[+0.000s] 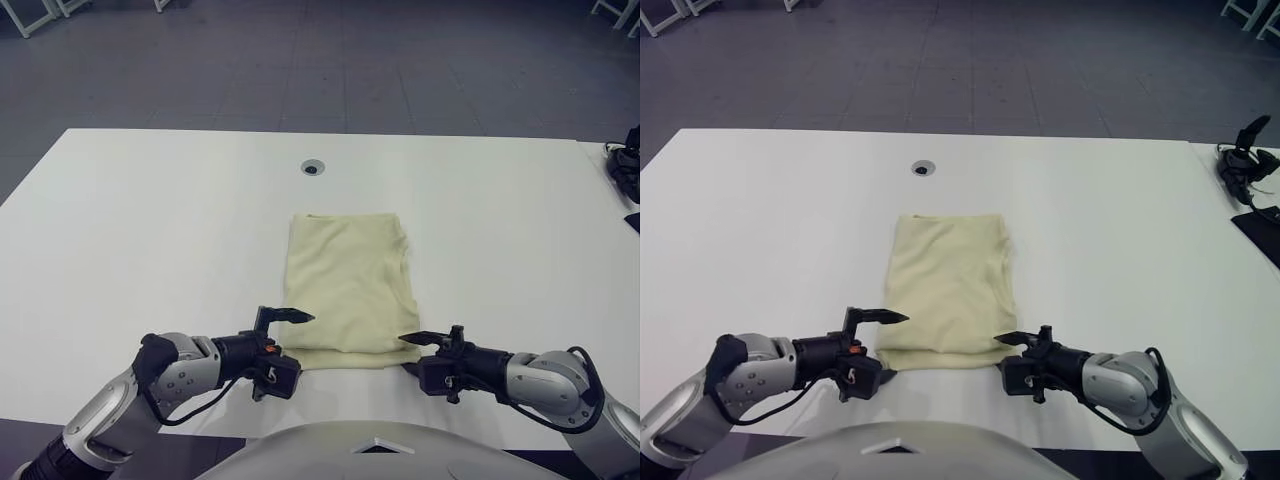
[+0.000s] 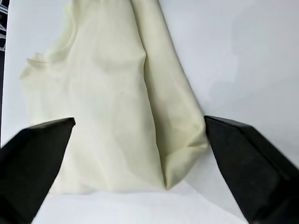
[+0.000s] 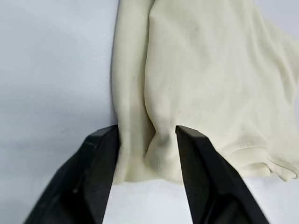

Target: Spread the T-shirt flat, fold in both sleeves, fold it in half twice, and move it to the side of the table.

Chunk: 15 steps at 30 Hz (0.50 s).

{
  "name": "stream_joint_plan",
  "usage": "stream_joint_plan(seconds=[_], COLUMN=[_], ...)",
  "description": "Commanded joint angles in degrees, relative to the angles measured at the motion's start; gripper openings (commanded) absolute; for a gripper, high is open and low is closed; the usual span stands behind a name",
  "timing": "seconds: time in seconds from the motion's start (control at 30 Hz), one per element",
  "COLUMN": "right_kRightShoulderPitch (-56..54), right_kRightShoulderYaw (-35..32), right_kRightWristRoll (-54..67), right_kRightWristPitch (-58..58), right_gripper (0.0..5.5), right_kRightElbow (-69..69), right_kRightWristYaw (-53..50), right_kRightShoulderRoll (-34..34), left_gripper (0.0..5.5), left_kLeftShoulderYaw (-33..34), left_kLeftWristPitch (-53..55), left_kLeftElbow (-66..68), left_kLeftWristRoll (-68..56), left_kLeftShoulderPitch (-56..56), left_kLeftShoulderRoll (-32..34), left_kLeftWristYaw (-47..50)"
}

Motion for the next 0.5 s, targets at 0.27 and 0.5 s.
stream_joint_plan(seconds=[0.27, 0.5], right_kRightShoulderPitch=[-3.31, -3.2], right_kRightShoulderYaw=[3.34, 3.44], right_kRightWristRoll=[-1.66, -1.37], right_kRightWristPitch=[2.47, 2.49], right_gripper=[0.13, 0.02], right_kRightElbow=[5.31, 5.04], right_kRightWristYaw=[0.62, 0.72], right_kRightShoulderRoll=[2.35, 2.26], left_gripper=[2.7, 1.42], left_kLeftShoulderYaw=[-1.86, -2.15], left_kLeftWristPitch=[4.34, 4.28], left_kLeftElbow=[6.52, 7.61], left_kLeftWristRoll=[7.14, 7.45], left_kLeftShoulderPitch=[0.19, 0.1], left_kLeftShoulderRoll=[0.46, 0.27], left_kLeftWristYaw=[-0.97, -1.36])
